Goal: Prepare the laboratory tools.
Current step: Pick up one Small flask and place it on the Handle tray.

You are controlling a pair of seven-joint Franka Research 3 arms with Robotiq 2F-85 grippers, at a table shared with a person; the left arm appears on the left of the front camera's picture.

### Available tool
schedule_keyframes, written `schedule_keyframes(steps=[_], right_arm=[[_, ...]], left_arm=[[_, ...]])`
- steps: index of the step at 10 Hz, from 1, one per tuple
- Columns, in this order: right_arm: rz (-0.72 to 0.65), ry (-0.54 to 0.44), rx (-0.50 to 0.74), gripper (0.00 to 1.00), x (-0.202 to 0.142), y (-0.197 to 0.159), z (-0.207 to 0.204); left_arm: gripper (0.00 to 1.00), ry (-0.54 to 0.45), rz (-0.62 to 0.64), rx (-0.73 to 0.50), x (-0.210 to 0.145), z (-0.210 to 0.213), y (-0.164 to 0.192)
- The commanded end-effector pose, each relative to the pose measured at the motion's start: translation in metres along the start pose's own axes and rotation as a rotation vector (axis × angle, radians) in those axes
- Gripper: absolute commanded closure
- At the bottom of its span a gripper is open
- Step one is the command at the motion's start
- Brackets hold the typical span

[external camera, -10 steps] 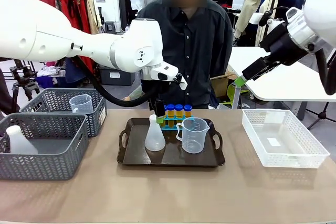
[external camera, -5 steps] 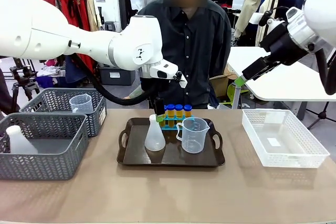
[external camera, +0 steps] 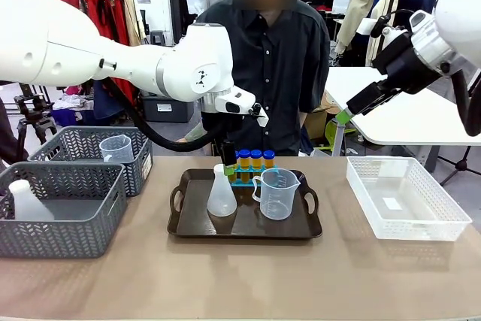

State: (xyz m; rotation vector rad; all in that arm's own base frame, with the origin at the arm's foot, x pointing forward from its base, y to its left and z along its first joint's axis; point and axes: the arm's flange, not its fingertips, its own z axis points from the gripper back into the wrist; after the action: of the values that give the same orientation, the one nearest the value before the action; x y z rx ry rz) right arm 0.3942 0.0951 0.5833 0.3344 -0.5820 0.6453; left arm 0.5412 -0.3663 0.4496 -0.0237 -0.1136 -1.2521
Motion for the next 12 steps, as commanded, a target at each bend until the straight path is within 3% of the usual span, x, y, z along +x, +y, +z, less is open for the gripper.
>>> schedule_keyframes(steps=[1,7,9,12], right_arm=[[-0.002,-0.005,0.009,0.0,0.0,0.0,0.001],[-0.002,-0.005,0.009,0.0,0.0,0.0,0.001],[-0.002,-0.005,0.009,0.0,0.0,0.0,0.001],[-0.002,-0.005,0.009,0.0,0.0,0.0,0.001]], left_arm=[[0.0,0.0,0.001,0.002,-0.001,0.002,0.0],[0.0,0.0,0.0,0.0,0.0,0.0,0.0],[0.0,-0.055,-0.026,-0.106,-0.002,0.025,-0.013],[0.0,-0.171,0.002,-0.096,-0.026,0.079,-0.013]])
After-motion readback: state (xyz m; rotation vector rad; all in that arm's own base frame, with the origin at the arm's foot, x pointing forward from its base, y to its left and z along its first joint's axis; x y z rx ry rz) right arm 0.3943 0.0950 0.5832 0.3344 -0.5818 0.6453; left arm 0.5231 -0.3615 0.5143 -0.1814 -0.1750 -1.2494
